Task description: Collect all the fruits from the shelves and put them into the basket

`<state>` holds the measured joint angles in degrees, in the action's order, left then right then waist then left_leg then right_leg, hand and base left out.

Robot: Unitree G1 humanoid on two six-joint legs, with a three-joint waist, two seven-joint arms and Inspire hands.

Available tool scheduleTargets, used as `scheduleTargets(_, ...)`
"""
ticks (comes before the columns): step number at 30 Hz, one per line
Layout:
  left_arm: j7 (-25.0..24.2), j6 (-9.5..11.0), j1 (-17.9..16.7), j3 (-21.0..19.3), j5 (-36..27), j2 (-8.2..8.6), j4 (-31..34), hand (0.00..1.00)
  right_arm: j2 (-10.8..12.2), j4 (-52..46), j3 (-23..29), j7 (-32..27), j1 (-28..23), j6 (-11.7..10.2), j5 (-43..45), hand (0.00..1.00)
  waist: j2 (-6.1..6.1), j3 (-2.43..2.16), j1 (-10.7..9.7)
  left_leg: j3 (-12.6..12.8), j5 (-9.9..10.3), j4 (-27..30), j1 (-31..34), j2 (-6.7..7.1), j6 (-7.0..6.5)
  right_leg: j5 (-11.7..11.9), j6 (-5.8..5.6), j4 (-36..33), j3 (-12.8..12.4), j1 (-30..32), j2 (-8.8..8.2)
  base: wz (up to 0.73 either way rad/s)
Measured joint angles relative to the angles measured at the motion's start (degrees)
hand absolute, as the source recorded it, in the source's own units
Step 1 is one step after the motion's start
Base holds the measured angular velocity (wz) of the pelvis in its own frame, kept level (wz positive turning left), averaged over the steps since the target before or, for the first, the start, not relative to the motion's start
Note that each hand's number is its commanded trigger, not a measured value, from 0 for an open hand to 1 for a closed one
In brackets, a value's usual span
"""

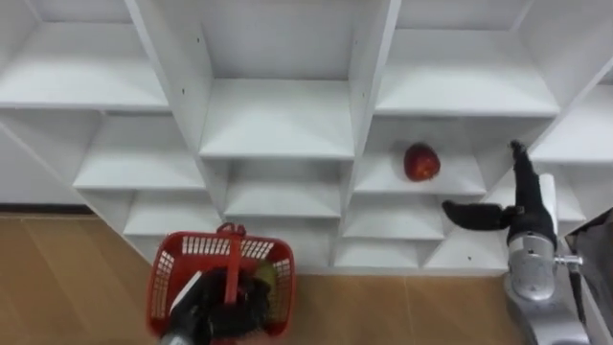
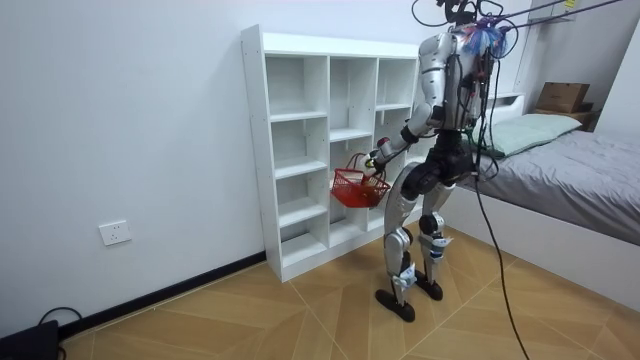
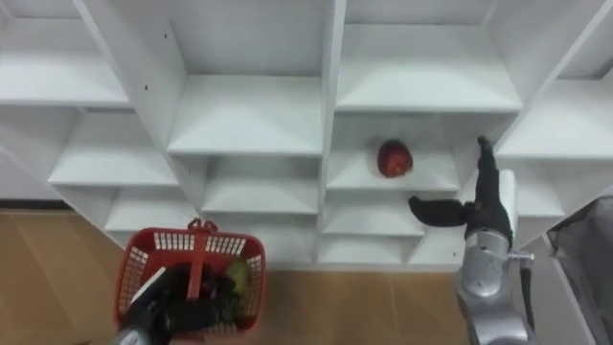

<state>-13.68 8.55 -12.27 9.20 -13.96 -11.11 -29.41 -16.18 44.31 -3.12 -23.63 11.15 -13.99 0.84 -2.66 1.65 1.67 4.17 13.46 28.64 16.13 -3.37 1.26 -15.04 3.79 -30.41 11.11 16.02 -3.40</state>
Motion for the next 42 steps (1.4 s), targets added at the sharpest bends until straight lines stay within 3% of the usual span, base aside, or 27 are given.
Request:
scheduleTargets(2,-0.72,-0.02,1.69,0.21,-0.01,0.04,-1.15,1.0,-0.01,0.31,-0.13,-0.75,1.17,-0.05,0.01,0.0,-0.45,0.35,0.59,-0.18,0.01,1.56,2.29,0.05,0.01,-0.34,0.25,-2.03,-0.01,2.4,-0.32,0.04)
scheduleTargets(8,-0.52,-1.04,3.6,1.43,0.01,0.11,-3.95,1.0,-0.07,2.29,-0.14,-1.87,4.3,-0.08,-0.05,0.0,-0.82,0.62,1.58,-0.29,-0.01,3.19,5.91,0.13,0.06,-0.47,0.4,-4.28,-0.18,6.35,-0.63,0.0)
scheduleTargets(18,0.67,-1.17,6.99,2.39,-0.01,0.47,-7.97,1.0,-0.13,3.44,-0.13,-3.78,6.2,-0.09,0.01,0.0,-0.71,0.78,3.24,-0.53,0.01,5.0,11.24,0.06,0.06,-0.19,0.95,-5.46,0.31,11.23,-0.7,0.0)
scheduleTargets(25,0.66,-1.36,8.51,3.03,0.05,0.52,-8.95,1.0,-0.51,3.59,-0.27,-4.27,9.36,-0.08,1.37,0.0,-0.75,0.87,3.49,-0.15,0.1,5.1,12.63,0.34,-0.11,-0.89,0.97,-6.72,0.52,13.17,-1.69,0.01)
scheduleTargets(42,0.73,-2.28,9.4,4.91,0.04,0.84,-10.05,1.0,-0.56,2.35,-2.41,-5.08,11.37,-0.05,4.52,0.0,-0.71,1.07,5.21,0.22,0.26,6.21,13.36,1.12,-0.29,-2.24,0.89,-9.34,-0.26,14.81,-2.63,0.01)
